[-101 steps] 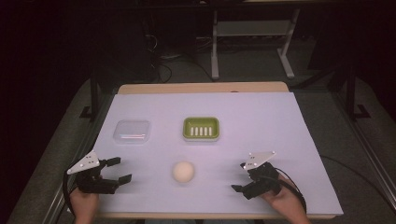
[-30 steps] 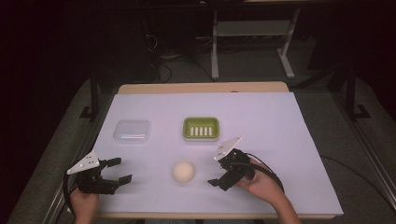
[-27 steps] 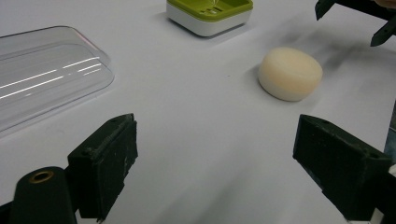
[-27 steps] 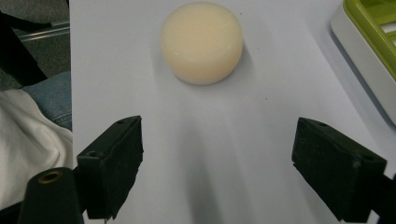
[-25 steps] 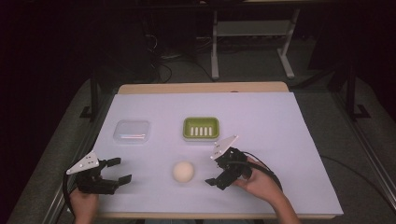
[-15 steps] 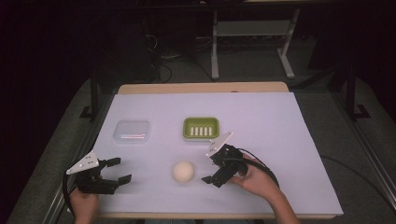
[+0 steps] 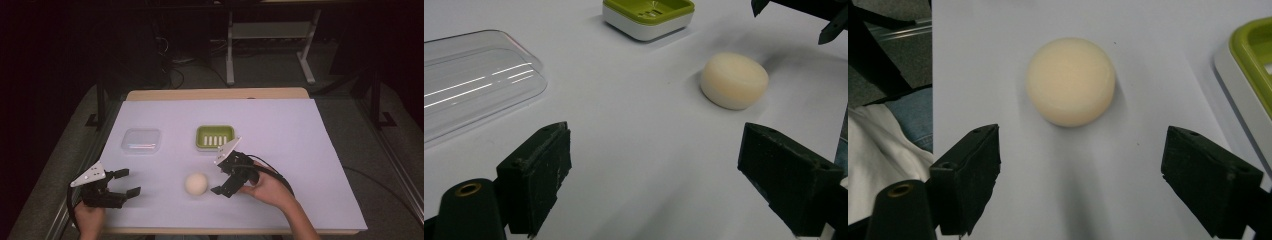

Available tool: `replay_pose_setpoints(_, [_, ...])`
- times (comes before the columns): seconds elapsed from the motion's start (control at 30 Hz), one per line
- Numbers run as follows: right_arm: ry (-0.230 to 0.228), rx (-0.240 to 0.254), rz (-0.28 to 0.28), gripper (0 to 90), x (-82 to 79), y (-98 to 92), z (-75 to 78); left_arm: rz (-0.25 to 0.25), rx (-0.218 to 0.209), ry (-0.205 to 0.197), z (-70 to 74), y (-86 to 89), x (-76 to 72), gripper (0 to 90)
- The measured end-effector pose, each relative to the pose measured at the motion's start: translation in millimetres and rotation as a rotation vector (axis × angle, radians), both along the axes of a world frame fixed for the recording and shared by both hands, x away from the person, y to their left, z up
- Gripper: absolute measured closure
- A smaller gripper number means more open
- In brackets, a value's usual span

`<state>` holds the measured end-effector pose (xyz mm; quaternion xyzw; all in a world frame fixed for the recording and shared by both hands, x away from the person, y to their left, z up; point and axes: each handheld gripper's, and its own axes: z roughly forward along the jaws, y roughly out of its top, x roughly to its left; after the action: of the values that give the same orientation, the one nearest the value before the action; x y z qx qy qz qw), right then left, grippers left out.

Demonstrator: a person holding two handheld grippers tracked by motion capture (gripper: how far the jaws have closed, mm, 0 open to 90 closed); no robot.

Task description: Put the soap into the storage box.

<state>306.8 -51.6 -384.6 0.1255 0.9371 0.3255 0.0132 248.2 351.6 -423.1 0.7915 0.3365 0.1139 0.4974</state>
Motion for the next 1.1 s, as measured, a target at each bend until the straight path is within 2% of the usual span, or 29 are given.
replay_pose_setpoints(0.6, [0.029,-0.039,0.055,15.0,11.0,28.6,3.5,0.002,-0.012,0.001,0.6,-0.3,-0.3,13.2])
replay_pose_setpoints(0.83, [0.021,-0.058,0.072,15.0,12.7,40.3,4.8,0.001,-0.01,0.001,1.2,0.4,-0.4,13.1])
replay_pose_setpoints(0.93, [0.016,-0.063,0.075,15.0,13.8,43.6,4.4,0.001,-0.01,0.001,1.3,0.5,-0.4,13.2])
replay_pose_setpoints(1.1, [0.034,-0.071,0.068,15.1,17.8,47.3,0.6,0.002,-0.012,0.003,0.9,0.0,-0.4,13.2])
